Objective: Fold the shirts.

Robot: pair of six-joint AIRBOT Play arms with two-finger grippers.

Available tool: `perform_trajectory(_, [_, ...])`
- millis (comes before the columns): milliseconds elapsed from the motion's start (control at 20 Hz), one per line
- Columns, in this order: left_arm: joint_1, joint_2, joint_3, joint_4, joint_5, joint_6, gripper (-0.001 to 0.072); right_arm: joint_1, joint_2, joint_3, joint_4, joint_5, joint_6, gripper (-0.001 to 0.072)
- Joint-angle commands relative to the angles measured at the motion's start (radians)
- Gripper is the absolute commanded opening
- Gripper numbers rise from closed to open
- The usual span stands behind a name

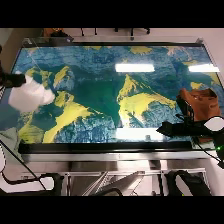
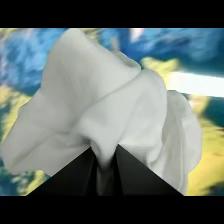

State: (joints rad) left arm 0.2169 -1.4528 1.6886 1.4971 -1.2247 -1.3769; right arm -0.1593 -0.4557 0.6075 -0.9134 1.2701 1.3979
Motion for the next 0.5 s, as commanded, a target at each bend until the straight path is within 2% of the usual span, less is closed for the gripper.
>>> perform_trajectory(0, [-0.206, 0.111, 0.063, -0.163, -0.104, -0.021, 0.0019, 0.001, 0.0, 0.0, 0.001, 0.0, 0.001, 0.0019])
perform_trajectory(200, [-0.48, 0.145, -0.081, -0.164, -0.079, -0.074, 0.0019, 0.001, 0.0, 0.0, 0.001, -0.013, 0.0, 0.0019])
perform_trajectory(350, [-0.673, 0.108, -0.208, -0.162, 0.059, -0.11, 0.0025, 0.001, 0.0, 0.0, 0.001, -0.009, 0.0, 0.0019])
perform_trajectory(400, [-0.719, 0.092, -0.23, -0.157, 0.09, -0.109, 0.0255, 0.001, 0.0, 0.0, 0.001, -0.01, 0.0, 0.0021])
perform_trajectory(450, [-0.751, 0.074, -0.229, -0.15, 0.092, -0.116, 0.0705, 0.001, 0.0, 0.0, 0.001, -0.009, 0.0, 0.0026])
